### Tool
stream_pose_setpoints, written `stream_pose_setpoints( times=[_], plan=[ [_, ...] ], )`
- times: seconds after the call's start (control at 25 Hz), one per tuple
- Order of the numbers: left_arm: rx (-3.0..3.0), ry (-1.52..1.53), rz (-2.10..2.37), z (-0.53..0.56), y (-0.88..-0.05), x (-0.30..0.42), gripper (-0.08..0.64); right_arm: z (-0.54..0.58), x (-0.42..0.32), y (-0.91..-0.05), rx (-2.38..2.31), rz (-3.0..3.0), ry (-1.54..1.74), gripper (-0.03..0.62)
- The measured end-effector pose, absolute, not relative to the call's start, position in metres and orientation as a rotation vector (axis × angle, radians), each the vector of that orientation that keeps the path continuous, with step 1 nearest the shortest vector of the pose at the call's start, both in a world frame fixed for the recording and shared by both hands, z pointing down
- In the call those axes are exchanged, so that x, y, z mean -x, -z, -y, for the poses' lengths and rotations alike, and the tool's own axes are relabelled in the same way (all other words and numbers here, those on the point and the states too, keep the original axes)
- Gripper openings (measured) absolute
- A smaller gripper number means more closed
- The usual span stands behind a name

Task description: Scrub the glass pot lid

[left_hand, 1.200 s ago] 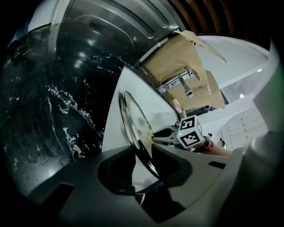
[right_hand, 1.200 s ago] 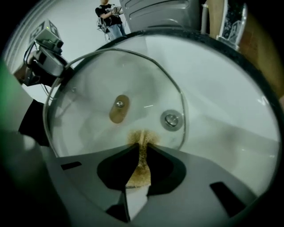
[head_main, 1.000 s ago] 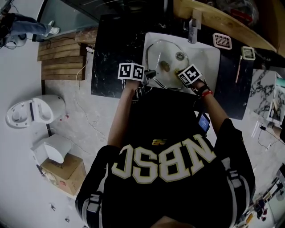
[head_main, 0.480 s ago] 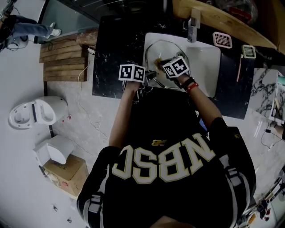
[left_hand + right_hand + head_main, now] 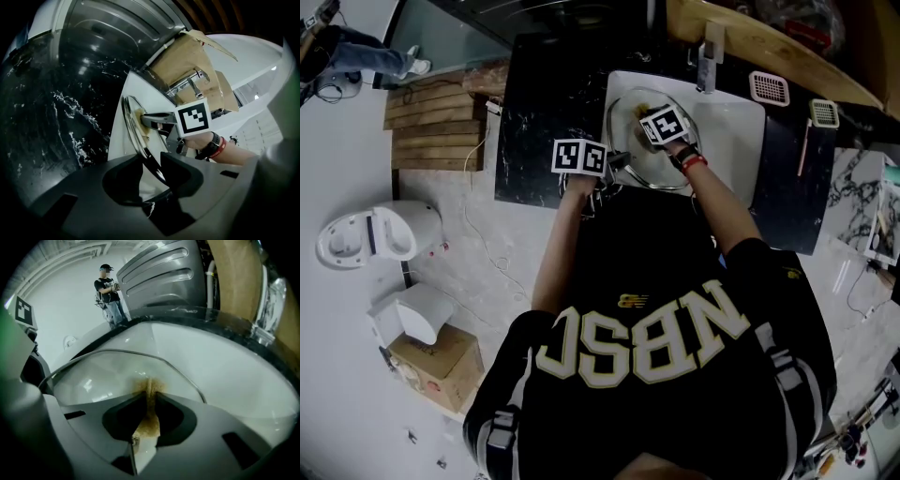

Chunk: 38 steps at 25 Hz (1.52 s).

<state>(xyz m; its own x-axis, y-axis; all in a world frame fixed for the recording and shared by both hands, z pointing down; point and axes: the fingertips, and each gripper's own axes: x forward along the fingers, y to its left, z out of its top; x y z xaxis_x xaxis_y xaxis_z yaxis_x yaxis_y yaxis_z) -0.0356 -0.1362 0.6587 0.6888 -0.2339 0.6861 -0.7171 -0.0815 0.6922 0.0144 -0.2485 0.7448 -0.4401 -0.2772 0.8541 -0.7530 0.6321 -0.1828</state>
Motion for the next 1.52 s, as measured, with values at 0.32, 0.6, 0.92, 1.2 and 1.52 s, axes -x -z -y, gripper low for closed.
stream_pose_setpoints(
  times=[0.32,0.6,0.92,1.2,1.52],
  plan=[
    [-1.631,-0.449,0.769,0.133,-0.659,0.033,0.132,0.252,-0.073,-0.777,-0.825,1.874,-0.714,0.071],
    [-1.637,-0.444,0.76,0.133,-0.659,0.033,0.132,0.218,-0.117,-0.783,-0.756,1.813,-0.681,0.066],
    [-1.661,-0.491,0.762,0.138,-0.657,0.036,0.127,0.155,-0.098,-0.756,-0.62,1.871,-0.738,0.06],
    [-1.668,-0.536,0.766,0.137,-0.658,0.036,0.13,0.136,-0.037,-0.718,-0.522,2.017,-0.747,0.061],
    [-1.678,-0.537,0.765,0.136,-0.658,0.035,0.13,0.173,0.0,-0.71,-0.576,2.111,-0.758,0.067]
  ],
)
